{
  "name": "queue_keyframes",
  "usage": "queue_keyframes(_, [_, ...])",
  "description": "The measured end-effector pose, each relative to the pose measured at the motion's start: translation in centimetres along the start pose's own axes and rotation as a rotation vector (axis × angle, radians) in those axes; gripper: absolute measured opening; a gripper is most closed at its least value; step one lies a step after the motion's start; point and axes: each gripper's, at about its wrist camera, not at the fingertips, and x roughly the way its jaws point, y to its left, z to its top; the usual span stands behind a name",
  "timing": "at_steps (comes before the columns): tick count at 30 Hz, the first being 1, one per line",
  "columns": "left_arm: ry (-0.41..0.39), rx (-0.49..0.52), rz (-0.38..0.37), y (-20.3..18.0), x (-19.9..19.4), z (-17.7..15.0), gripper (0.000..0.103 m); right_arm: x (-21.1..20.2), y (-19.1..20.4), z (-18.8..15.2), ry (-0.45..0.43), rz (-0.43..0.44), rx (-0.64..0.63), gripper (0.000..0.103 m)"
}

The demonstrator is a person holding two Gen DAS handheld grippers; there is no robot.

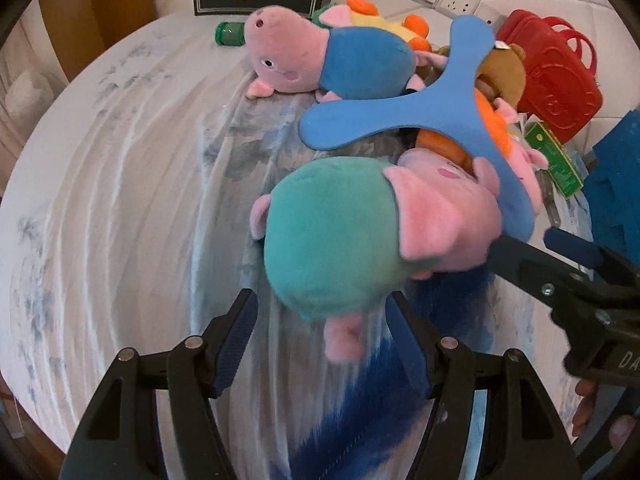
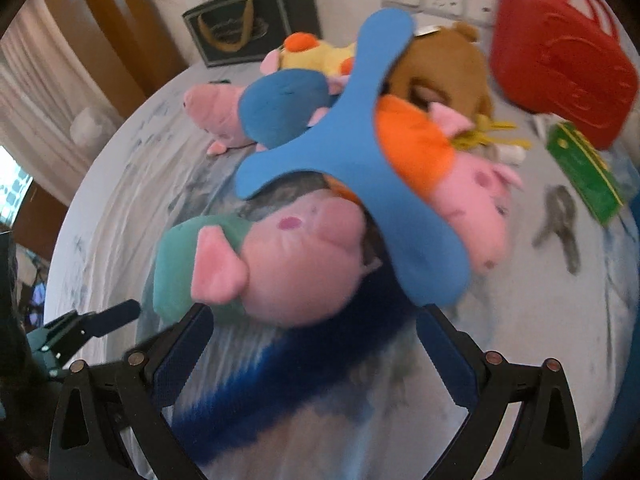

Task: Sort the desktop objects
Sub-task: 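Grasp the pink pig plush in teal clothes with the right tool while the left tool grips it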

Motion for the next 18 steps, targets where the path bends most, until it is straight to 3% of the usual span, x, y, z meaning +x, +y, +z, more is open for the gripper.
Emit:
queue_keyframes(3, [0.03, 0.005, -0.013, 0.2, 1.5, 0.9, 0.067, 2.3, 0.3, 1.1, 0.044, 0.001, -0.025, 0.103])
queue_keyframes(6, [0.035, 0.027, 0.003, 0.2, 2.4, 1.6, 0.088, 4.4, 0.4, 1.6, 0.081, 0.001, -0.037, 0.103])
queue_keyframes(7, [0.035, 0.034, 0.01, 0.3, 2.7, 1.8, 0.091, 4.9, 0.3, 1.7, 0.086, 0.021, -0.032, 0.103])
queue_keyframes(13, [0.047, 0.044, -0.034, 0.2, 3.7, 2.7, 0.092, 6.4, 0.1, 2.7, 0.09, 0.093, -0.01, 0.103])
queue_keyframes(18, [0.059, 0.073, -0.028, -0.4, 4.7, 3.1, 0.092, 7.3, -0.5, 3.1, 0.108, 0.162, 0.036, 0.103])
